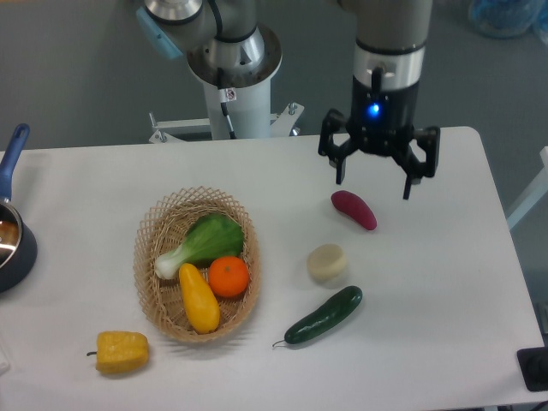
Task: Pick up the mango from the basket
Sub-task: 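Move the open gripper over the wicker basket toward the yellow fruit, then lower the gripper into the basket and close on the yellow fruit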
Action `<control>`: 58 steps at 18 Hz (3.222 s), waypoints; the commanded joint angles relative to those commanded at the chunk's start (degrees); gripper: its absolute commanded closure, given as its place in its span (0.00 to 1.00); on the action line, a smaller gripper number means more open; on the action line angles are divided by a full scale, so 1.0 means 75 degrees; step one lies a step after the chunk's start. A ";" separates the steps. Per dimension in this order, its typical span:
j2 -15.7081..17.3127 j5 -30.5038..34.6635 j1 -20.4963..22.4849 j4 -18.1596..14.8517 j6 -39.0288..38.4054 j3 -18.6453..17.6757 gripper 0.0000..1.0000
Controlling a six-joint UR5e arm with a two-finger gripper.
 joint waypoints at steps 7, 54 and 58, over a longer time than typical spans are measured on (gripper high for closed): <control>0.0058 0.1289 -0.0070 0.0035 -0.0046 -0.0339 0.00; -0.2297 0.0504 -0.3621 0.1500 -0.6914 -0.1055 0.00; -0.2484 0.0504 -0.3632 0.1570 -0.6856 -0.1090 0.00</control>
